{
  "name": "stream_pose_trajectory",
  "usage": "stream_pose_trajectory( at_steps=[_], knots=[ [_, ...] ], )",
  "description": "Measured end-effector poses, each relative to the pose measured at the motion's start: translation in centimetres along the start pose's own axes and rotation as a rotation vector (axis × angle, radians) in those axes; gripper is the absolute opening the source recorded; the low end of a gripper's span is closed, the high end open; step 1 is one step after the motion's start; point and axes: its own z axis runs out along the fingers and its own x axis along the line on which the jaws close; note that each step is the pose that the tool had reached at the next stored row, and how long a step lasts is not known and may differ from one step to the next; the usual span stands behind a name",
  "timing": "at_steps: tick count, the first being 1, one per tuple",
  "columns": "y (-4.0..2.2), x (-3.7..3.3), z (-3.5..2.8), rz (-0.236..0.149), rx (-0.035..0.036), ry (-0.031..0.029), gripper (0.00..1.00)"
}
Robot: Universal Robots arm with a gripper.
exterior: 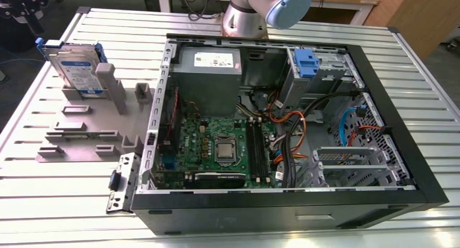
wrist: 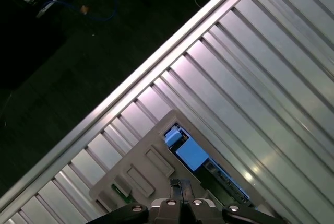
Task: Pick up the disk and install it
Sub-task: 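Pick up the disk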
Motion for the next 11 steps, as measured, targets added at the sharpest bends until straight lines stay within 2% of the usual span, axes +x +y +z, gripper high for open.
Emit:
stream_pose_trajectory(
  at_steps=[11],
  knots=[
    [0.0,0.0,0.0,-0.038,0.0003,0.0016,0.11]
  ],
)
